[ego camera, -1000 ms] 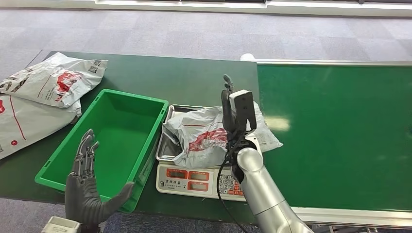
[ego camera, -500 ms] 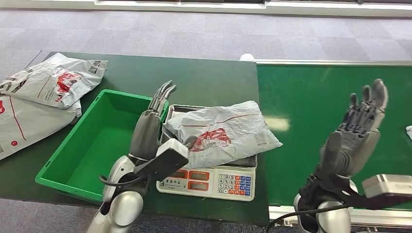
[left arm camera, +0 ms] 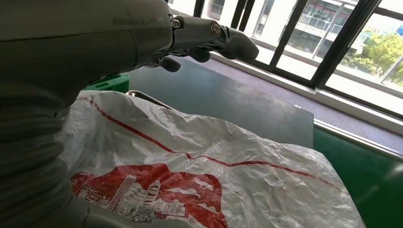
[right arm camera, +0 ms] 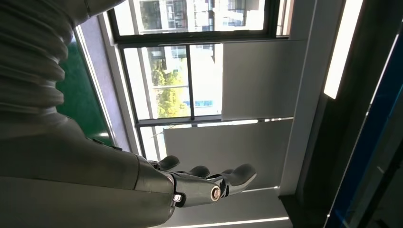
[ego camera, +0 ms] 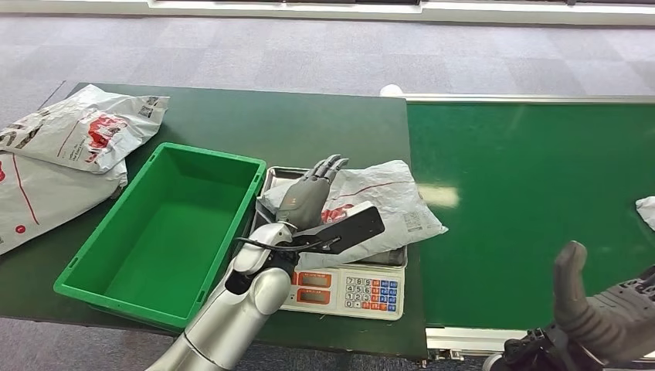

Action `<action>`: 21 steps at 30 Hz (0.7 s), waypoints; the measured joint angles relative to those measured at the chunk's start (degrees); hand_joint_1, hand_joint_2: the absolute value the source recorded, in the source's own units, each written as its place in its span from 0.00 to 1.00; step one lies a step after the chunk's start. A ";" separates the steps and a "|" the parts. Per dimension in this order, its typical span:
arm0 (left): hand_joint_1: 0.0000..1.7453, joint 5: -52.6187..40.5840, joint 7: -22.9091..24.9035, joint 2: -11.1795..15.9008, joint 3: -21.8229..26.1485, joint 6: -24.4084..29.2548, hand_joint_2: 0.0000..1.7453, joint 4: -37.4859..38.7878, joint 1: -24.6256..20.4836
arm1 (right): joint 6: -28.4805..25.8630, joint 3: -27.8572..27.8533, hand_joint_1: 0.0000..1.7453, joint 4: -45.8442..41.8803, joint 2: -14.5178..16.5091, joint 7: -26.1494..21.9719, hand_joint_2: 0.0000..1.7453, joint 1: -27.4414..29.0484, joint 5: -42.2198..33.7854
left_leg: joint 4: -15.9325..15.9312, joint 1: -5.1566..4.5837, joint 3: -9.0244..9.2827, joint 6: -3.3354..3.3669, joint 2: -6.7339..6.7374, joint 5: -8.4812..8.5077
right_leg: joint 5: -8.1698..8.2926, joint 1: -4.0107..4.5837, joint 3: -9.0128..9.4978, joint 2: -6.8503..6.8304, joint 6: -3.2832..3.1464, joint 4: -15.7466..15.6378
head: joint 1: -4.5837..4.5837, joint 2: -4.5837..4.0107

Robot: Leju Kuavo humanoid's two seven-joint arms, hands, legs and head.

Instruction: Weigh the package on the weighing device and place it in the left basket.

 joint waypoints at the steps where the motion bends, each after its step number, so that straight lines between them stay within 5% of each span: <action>1: 0.00 -0.04 0.00 -0.14 -0.05 0.00 1.00 0.47 -0.13 | -0.01 0.06 0.00 -0.13 0.00 0.00 1.00 0.09 0.00 | 0.00 0.00 0.00 0.00 0.00 0.00 | 0.00 0.00 0.00 0.00 0.00 0.00 | 0.00 0.00; 9: 0.00 -0.85 1.34 -1.48 -0.21 -1.61 1.00 8.03 -2.21 | -0.03 2.02 0.00 -0.37 0.01 -0.02 1.00 -0.48 -0.91 | 0.00 0.00 0.00 0.01 -0.01 0.01 | 0.00 -0.01 0.06 0.00 0.01 0.00 | 0.00 0.00; 13: 0.99 -1.42 1.67 -3.08 -0.21 -4.16 1.00 15.69 -3.37 | -0.01 4.49 0.00 1.32 -0.03 0.01 1.00 -2.11 -1.37 | 0.00 0.00 0.01 0.02 -0.01 0.02 | 0.01 -0.01 0.07 -0.01 0.01 0.01 | 0.00 0.00; 21: 1.00 -6.09 4.47 -4.33 -0.39 -5.71 1.00 27.38 -7.78 | 0.01 6.63 0.00 3.69 1.14 0.22 1.00 -5.16 -2.30 | -0.03 0.01 0.26 0.03 -0.08 0.01 | -0.01 0.01 0.39 -0.08 0.00 0.01 | -0.01 0.00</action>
